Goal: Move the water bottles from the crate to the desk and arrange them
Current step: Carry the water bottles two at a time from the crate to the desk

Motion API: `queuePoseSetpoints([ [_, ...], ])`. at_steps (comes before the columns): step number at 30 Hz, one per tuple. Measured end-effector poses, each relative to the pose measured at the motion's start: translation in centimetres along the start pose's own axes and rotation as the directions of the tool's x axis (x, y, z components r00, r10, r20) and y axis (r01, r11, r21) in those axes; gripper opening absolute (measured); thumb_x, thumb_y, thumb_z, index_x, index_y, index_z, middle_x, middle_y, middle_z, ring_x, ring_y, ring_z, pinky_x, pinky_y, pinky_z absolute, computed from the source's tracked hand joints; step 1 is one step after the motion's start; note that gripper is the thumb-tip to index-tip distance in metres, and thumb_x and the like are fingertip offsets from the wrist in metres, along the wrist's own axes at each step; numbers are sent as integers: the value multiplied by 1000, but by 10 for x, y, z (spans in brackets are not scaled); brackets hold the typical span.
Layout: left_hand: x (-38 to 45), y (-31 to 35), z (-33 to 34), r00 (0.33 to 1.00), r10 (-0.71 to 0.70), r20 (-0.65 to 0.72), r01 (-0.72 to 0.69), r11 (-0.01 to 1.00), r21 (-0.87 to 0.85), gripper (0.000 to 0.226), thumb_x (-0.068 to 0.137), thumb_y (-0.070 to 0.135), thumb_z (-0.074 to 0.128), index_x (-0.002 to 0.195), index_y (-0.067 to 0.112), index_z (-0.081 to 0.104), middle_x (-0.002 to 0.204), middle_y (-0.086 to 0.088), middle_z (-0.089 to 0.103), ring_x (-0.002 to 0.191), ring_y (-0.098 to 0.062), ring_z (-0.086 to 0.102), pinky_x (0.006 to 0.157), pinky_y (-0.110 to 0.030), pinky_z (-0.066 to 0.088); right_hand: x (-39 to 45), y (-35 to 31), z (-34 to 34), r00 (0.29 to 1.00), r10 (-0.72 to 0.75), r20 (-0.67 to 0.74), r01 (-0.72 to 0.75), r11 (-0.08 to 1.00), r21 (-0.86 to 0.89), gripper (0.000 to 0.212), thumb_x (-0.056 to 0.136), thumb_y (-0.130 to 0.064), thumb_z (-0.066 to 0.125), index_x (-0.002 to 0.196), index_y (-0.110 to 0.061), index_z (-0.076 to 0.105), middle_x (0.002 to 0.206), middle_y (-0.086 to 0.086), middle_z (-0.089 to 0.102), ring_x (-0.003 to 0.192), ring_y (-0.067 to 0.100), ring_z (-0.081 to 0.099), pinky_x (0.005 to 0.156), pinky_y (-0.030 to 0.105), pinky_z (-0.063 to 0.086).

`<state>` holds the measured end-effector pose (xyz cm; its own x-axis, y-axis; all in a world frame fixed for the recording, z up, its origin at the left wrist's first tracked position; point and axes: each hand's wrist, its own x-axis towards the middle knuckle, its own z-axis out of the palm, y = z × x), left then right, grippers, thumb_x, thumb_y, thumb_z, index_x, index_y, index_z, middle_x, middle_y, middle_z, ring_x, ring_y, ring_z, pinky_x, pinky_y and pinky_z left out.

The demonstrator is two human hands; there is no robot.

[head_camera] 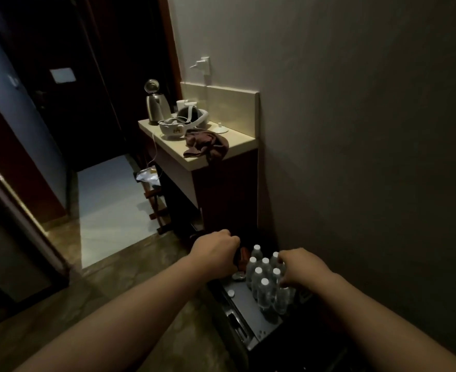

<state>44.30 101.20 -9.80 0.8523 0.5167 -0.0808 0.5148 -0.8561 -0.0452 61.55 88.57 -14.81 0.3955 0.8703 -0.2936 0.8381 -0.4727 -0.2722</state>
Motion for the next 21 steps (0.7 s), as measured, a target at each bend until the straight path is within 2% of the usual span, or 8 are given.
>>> queuePoseSetpoints([
  [5, 93, -37, 26, 995, 103, 0, -103, 995, -9, 45, 82, 46, 67, 119, 21, 58, 108, -1, 54, 91, -21, 59, 74, -38, 56, 66, 10, 4, 997, 80, 1, -80, 997, 2, 37, 78, -34, 69, 112, -24, 59, 101, -3, 61, 90, 16, 60, 77, 34, 55],
  [10, 185, -76, 60, 954, 296, 38, -294, 954, -51, 42, 82, 41, 67, 118, 22, 58, 111, 0, 55, 93, -20, 59, 72, -37, 55, 126, 12, 18, 971, 234, 53, -236, 971, 34, 42, 75, -37, 74, 113, -28, 59, 101, -6, 61, 87, 14, 62, 75, 33, 57],
  [12, 221, -95, 69, 926, 375, 53, -372, 927, -56, 42, 81, 37, 70, 118, 22, 58, 112, 0, 55, 95, -21, 59, 72, -36, 55, 150, 8, 21, 942, 328, 62, -333, 940, 75, 44, 74, -36, 77, 113, -30, 58, 101, -6, 61, 84, 14, 64, 72, 34, 59],
  [15, 266, -121, 82, 877, 472, 95, -468, 882, -57, 43, 80, 36, 70, 119, 21, 57, 112, -1, 55, 98, -22, 60, 70, -35, 52, 177, -4, 26, 897, 438, 63, -442, 890, 108, 46, 75, -36, 77, 117, -29, 58, 110, -4, 62, 93, 16, 63, 77, 32, 56],
  [21, 329, -140, 121, 744, 642, 186, -639, 765, -82, 40, 80, 33, 69, 116, 19, 58, 108, -2, 56, 95, -23, 60, 71, -36, 54, 210, -21, 45, 790, 605, 104, -611, 761, 218, 41, 83, -36, 68, 120, -21, 59, 115, 2, 62, 101, 19, 61, 83, 34, 53],
])
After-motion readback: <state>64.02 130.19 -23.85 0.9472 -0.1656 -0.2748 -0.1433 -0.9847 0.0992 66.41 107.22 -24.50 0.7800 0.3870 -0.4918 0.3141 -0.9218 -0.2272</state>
